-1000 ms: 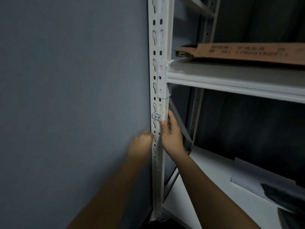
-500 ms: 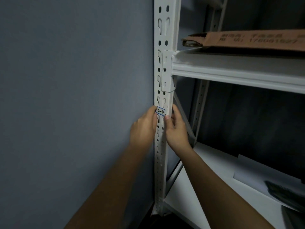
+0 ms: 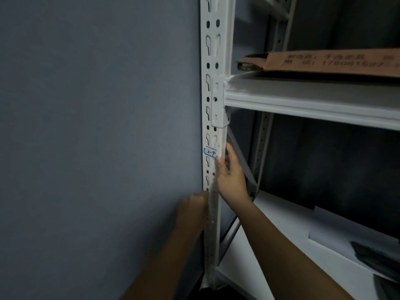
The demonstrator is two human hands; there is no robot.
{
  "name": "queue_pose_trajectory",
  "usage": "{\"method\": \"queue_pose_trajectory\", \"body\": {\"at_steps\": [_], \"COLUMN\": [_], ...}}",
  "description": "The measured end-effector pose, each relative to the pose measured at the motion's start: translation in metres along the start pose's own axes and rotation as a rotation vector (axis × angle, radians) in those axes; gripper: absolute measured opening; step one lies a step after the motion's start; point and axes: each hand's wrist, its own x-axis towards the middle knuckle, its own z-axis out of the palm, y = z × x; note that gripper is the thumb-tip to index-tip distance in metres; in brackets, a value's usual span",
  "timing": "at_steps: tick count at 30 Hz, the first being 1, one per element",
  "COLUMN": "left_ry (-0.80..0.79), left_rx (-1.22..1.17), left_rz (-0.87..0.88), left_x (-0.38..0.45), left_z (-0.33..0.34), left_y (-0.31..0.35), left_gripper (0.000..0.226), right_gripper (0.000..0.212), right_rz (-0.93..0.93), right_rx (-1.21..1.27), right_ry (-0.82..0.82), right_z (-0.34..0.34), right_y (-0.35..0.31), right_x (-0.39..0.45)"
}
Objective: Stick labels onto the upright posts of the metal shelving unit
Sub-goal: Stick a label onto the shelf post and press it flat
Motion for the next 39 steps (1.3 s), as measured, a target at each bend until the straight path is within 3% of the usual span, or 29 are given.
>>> {"method": "queue_pose_trajectory", "body": {"at_steps": [5,8,17,24,28,30,33,39], "left_ry": [0.36,0.462,0.435,0.456,0.396,0.444,0.486,0.466], "left_rx": [-0.295,-0.385,-0.461,-0.482,-0.394,-0.459,-0.506,-0.376], "left_rz": [-0.073,-0.037,0.019,-0.035,-0.031,-0.007,0.01,-0.032], "left_x": [0.023,0.031,0.035,0.037,0.032,0.03,0.036,0.036], "left_z": [-0.03,-0.05,-0.049,-0.046,-0.039,-0.04,-0.047,-0.047], "left_y": [0.014,0.016,0.008,0.012,0.01,0.012,0.013,0.01], "left_gripper": [0.029,0.033,0.032,0.028,0.024,0.023,0.032,0.037], "right_gripper": [0.043,0.04,0.039,0.043,0.044,0.042,0.04,0.041], "right_rz": [-0.009,-0.022,-0.029,-0.001,0.001,-0.011,-0.031,-0.023], "right_rx": [0.015,0.018,-0.001,-0.005,0.004,-0.001,-0.003,-0.003], "right_ry": [-0.006,-0.02,-0.009,-0.012,-0.011,-0.003,-0.006,-0.008], "right_z": [-0.001,-0.001,-0.001,0.0,0.0,0.0,0.001,0.0], "right_y": [0.001,0.0,-0.005,0.0,0.0,0.0,-0.003,-0.003], "right_x": [0.001,0.0,-0.001,-0.001,-0.002,-0.002,-0.002,-0.002]}}
